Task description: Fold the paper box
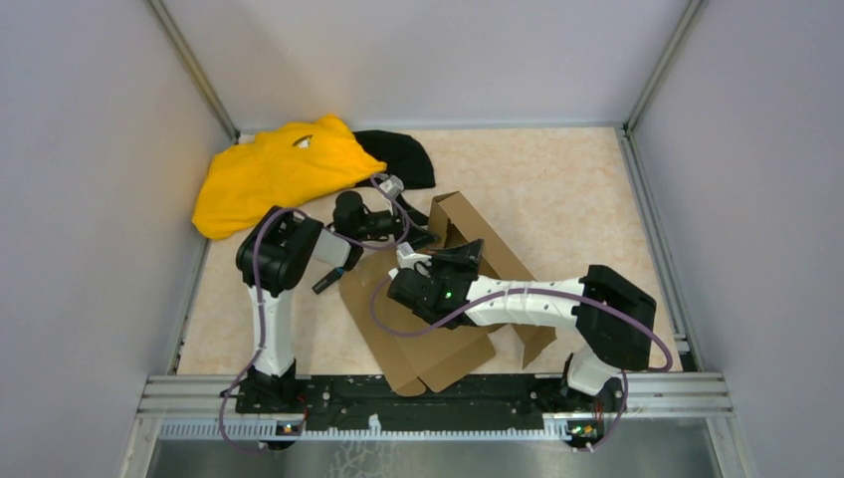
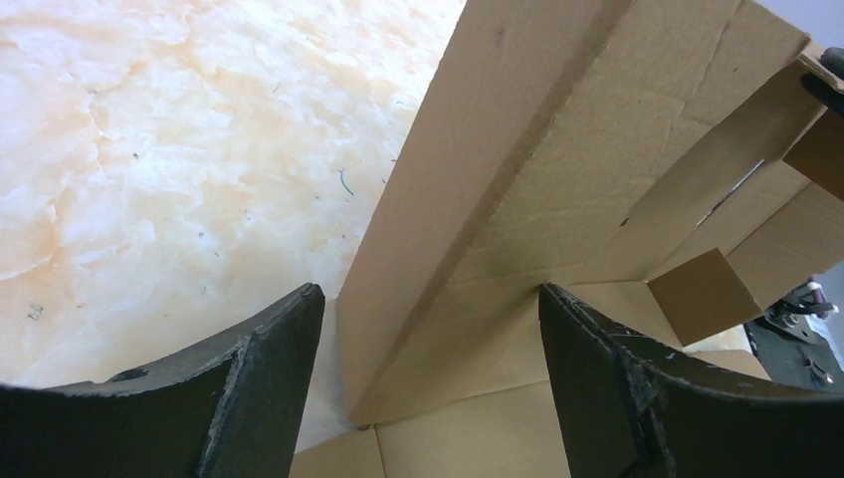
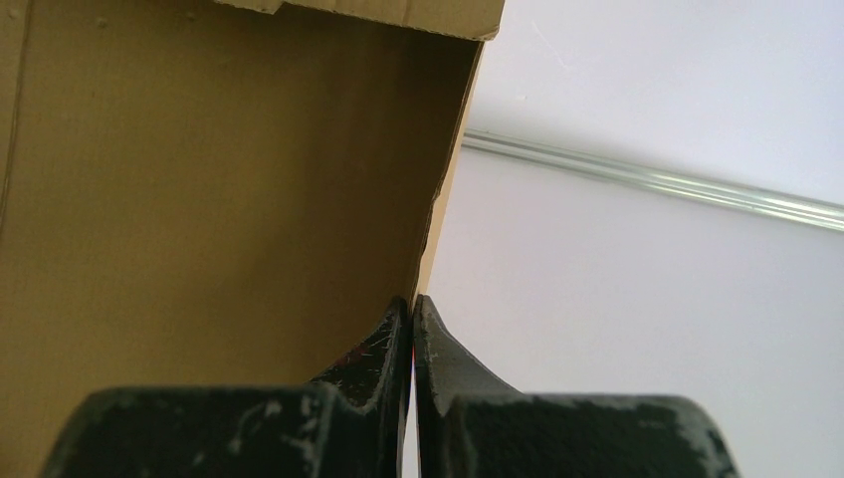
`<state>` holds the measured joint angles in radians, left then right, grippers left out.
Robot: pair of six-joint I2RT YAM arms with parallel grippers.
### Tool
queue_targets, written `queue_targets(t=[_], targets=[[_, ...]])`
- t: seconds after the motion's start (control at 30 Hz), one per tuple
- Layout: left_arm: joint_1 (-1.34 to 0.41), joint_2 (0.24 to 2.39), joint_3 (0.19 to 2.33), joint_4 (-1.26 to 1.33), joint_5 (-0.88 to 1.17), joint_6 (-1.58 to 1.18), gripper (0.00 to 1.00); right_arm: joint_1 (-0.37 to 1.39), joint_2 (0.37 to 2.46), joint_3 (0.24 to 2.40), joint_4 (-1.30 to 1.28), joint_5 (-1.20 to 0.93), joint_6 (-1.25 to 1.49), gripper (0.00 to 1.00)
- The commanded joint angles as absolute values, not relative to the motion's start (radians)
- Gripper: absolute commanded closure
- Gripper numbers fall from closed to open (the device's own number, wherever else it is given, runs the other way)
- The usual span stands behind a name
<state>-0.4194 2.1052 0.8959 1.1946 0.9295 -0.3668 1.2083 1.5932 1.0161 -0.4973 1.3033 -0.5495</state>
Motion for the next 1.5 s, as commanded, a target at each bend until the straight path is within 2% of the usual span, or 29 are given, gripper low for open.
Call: queue_targets(t=[0.0,0.6,0.7,0.8,0.9,1.3,1.47], targets=[[-0.425,2.075,0.925,1.202,0.878,-0.319,0.17,1.223,1.586,1.020,-0.474,1.196,-0.541,1.00],[-0.426,2.097,0.947,1.217,0.794,-0.331,0.45,1.224,1.587,1.000,-0.450,1.173,-0.545,1.00],[-0.429,2.099,0.935,1.250,0.776,-0.344,0.42,1.224,1.585,0.995,-0.447,1.170,-0.546,1.00],[-0.430,2.108,0.935,1.281,0.771,-0.359,0.28,1.224,1.580,0.989,-0.444,1.165,-0.547,1.00],[-0.434,2.130,0.954,1.293,0.776,-0.367,0.22,1.224,1.576,0.982,-0.439,1.161,-0.551,1.00],[-0.441,2.196,1.023,1.314,0.774,-0.406,0.21,1.224,1.581,0.968,-0.400,1.133,-0.572,1.00],[-0.450,2.205,1.036,1.310,0.745,-0.408,0.32,1.224,1.582,0.966,-0.392,1.123,-0.570,1.00]])
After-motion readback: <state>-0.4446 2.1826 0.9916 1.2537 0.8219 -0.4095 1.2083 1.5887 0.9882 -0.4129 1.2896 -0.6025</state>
